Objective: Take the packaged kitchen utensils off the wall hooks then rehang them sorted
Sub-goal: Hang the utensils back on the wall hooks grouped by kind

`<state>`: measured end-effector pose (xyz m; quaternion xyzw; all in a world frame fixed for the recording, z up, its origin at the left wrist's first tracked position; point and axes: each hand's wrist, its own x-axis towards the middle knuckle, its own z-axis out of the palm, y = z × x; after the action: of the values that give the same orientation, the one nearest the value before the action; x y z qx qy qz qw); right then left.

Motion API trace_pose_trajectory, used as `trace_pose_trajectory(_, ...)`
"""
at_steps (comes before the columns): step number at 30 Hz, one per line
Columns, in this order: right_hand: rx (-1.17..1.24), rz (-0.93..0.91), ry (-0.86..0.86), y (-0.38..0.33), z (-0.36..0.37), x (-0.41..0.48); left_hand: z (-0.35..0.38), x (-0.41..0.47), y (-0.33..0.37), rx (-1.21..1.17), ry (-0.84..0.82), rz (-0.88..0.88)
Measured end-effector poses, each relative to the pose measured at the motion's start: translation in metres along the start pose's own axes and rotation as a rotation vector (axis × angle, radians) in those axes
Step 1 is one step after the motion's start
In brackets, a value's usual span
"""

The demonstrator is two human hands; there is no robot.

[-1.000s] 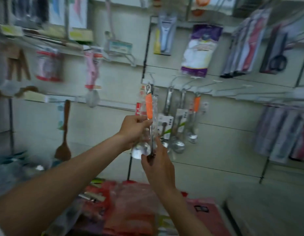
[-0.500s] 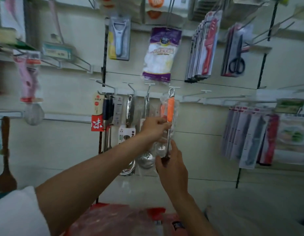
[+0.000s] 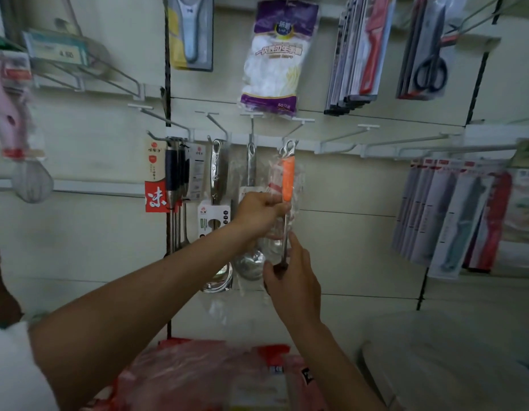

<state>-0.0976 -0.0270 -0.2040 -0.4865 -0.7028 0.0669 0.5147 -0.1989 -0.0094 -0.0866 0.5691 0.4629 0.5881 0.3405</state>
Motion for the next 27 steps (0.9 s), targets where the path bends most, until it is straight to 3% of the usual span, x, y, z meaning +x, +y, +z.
trace_pose_trajectory(18, 0.040, -0.027, 0.038, 0.010, 0.015, 0.017, 0.002, 0.021, -0.006, 0.057, 0.000, 0.075)
trace_pose_trajectory(24, 0.001, 0.016, -0.026, 0.028, 0.033, 0.044, 0.007, 0.055, -0.026, 0.125, 0.066, 0.051)
trace_pose_trajectory(27, 0.006, 0.011, 0.031, 0.040, 0.045, 0.061, 0.012, 0.074, -0.036, 0.137, 0.095, 0.055)
